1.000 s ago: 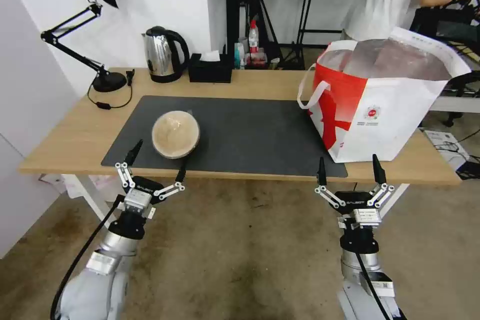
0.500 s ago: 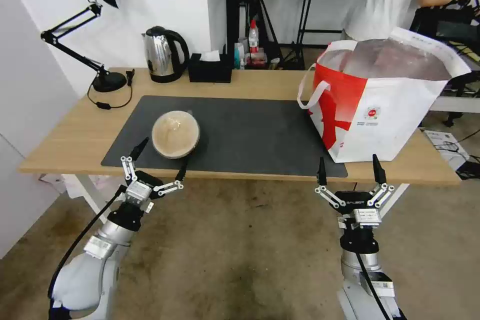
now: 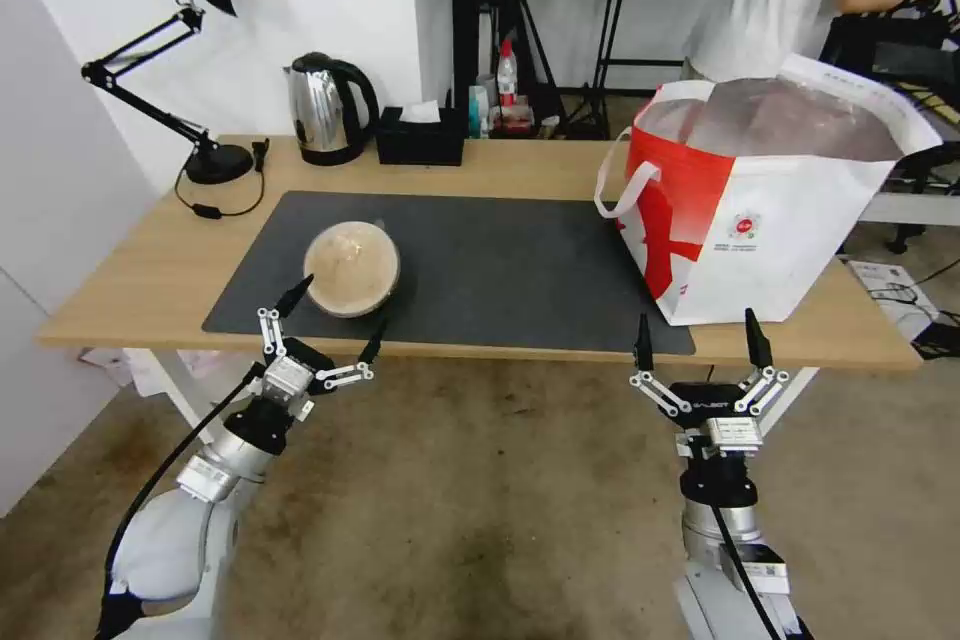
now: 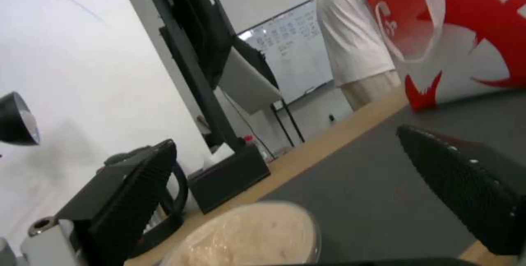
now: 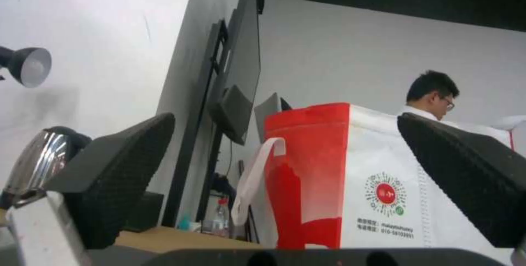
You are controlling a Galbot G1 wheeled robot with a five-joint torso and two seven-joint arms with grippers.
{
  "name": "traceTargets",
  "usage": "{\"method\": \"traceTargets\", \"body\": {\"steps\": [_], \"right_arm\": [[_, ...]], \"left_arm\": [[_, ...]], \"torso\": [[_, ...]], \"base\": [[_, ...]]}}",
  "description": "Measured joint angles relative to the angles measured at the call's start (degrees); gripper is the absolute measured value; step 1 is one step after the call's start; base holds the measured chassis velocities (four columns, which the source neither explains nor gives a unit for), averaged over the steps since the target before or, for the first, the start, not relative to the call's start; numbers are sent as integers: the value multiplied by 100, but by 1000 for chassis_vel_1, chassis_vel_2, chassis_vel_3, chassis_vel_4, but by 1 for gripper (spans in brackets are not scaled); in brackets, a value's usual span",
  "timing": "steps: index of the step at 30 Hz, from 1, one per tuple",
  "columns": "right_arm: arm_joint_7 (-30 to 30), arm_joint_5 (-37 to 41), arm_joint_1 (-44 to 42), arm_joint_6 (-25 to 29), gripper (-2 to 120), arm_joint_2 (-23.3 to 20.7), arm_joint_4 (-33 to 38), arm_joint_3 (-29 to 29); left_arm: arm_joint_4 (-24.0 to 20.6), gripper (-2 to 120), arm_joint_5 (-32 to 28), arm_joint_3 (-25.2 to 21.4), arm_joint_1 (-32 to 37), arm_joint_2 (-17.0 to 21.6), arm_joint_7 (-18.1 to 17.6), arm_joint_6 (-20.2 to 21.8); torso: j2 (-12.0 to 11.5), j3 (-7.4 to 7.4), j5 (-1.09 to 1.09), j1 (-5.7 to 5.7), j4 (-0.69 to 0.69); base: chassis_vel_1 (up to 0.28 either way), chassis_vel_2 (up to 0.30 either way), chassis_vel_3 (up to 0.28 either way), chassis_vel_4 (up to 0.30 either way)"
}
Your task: Pick up the trash from the table and place it into the takeout bag.
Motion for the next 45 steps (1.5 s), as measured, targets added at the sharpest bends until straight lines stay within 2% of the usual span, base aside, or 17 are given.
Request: {"method": "traceTargets", "body": {"steps": [10, 29, 34, 45], "right_arm": [[0, 0, 0, 0, 100, 0, 0, 0], [0, 0, 0, 0, 100, 0, 0, 0], [0, 0, 0, 0, 100, 0, 0, 0], [0, 0, 0, 0, 100, 0, 0, 0]], "left_arm": [[39, 100, 101, -131, -73, 181, -54, 284], [81, 100, 423, -85, -152, 174, -255, 413], [123, 100, 556, -32, -183, 187, -390, 542], [354, 100, 656, 183, -363, 348, -442, 605]], "torso": [[0, 0, 0, 0, 0], [0, 0, 0, 0, 0], [0, 0, 0, 0, 0], [0, 0, 0, 0, 0]], "base": [[0, 0, 0, 0], [0, 0, 0, 0], [0, 0, 0, 0], [0, 0, 0, 0]]}}
